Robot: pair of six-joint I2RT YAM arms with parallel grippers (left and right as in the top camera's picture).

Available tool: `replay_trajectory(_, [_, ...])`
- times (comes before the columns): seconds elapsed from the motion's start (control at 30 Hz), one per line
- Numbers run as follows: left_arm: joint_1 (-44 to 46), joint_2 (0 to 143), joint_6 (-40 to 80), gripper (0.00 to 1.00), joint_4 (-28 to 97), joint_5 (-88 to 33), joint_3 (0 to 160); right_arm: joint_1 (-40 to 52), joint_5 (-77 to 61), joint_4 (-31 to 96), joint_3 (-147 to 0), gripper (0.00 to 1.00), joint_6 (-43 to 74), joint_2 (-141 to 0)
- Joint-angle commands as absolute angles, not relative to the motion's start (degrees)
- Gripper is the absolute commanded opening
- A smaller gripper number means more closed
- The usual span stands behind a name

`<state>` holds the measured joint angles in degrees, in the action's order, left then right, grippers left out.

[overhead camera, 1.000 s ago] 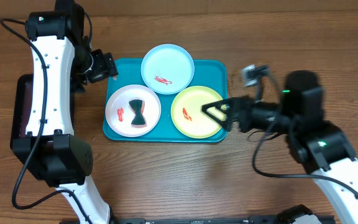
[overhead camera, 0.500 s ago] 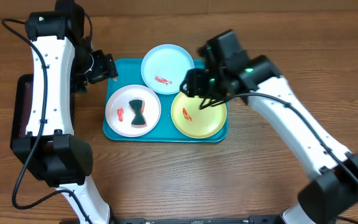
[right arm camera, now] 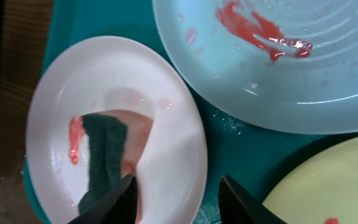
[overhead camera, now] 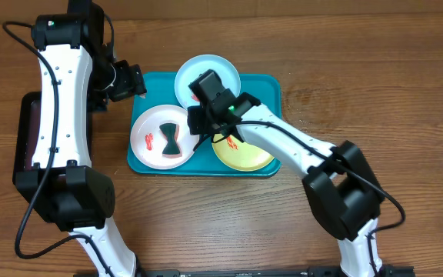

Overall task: Clean dirty plates on tray and stack at the side
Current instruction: 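Reach the right gripper over and grasp the white plate's rim, then scrub the white plate with the sponge in the left gripper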

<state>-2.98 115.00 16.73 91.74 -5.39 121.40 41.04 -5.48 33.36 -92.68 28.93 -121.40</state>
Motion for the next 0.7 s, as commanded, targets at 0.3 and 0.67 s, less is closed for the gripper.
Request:
replay_trajectory(0.3, [-1.9,116.6,16.7,0.63,91.5,-6.1,121.1,42.3,-3.0,31.5,-94.0,0.4,29.8,-126.3])
replay_trajectory(0.67, [1.2,124.3,14.1,0.61,92.1,-6.3,120.8,42.4,-3.0,31.6,-94.0,0.14,29.6,-128.2])
